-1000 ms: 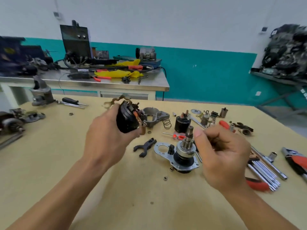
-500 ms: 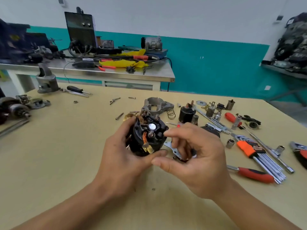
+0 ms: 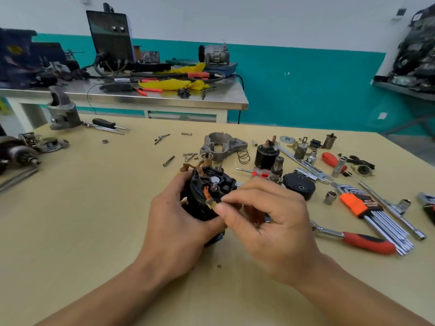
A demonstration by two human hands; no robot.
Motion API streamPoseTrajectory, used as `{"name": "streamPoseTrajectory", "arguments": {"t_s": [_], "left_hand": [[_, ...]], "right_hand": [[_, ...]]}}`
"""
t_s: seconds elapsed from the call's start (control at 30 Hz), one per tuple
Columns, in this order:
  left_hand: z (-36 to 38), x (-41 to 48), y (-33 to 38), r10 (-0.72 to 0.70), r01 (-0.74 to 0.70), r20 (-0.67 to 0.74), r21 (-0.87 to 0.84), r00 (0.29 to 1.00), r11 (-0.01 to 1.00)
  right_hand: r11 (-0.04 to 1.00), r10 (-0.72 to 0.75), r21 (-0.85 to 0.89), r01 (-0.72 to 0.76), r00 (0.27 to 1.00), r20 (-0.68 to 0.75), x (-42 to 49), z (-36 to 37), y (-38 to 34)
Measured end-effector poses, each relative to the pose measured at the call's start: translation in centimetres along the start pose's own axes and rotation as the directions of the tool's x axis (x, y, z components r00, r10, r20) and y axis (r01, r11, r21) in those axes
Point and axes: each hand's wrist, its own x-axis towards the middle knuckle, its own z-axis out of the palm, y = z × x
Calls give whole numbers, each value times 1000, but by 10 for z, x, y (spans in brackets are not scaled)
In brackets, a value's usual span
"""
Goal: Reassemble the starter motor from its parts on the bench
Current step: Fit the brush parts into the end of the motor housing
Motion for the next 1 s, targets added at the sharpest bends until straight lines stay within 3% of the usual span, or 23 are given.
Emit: {"name": "streamPoseTrajectory", "arguments": {"t_s": [0.13, 0.6, 0.73, 0.87, 1.0], "left_hand": [[0, 0, 0, -50, 50, 1, -5, 999, 999], [-1, 3, 2, -35, 35, 70, 1, 997, 999], [-2, 3, 1, -50, 49, 92, 7, 994, 999], [-3, 3, 5, -51, 76, 190, -124, 981, 989], [-5, 4, 4, -117, 209, 261, -361, 958, 909]], "right_hand": [[995, -11, -98, 15, 999, 34, -1, 0, 1], [984, -108, -149, 100, 993, -47, 4, 0, -4], [992, 108, -54, -112, 991, -74, 4, 3, -7], [897, 406, 200, -394, 913, -23, 3, 10, -10], [865, 433, 261, -429, 900, 47, 8, 5, -15]]}}
